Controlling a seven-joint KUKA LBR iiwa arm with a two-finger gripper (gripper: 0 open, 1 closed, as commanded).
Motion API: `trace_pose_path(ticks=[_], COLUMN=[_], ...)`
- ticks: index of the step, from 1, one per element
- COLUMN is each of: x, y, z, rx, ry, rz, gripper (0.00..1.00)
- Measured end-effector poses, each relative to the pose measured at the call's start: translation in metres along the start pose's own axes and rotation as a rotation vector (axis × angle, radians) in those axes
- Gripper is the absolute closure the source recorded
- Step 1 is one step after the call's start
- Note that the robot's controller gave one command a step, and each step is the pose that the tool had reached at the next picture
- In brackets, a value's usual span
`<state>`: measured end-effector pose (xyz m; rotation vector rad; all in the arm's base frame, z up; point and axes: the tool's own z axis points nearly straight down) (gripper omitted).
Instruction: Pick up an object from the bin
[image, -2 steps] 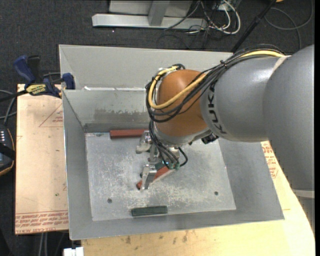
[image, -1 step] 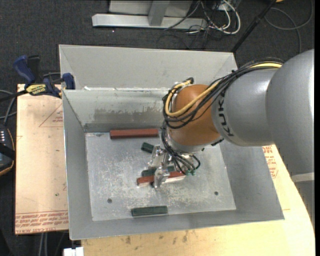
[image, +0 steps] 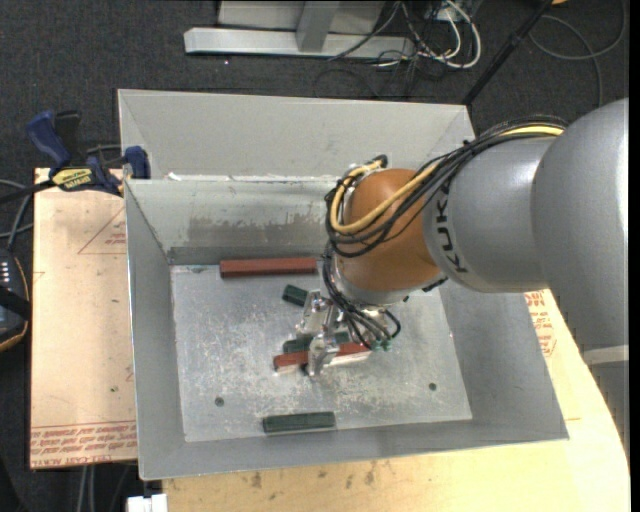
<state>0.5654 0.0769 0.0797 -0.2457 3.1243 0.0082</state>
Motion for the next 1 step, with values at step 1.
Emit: trace_pose_path(ticks=[1], x=[-0.0008], y=[-0.0041], z=[-0.1341], rx=[0.004], ry=[0.005], rz=[0.005], gripper=[1.00])
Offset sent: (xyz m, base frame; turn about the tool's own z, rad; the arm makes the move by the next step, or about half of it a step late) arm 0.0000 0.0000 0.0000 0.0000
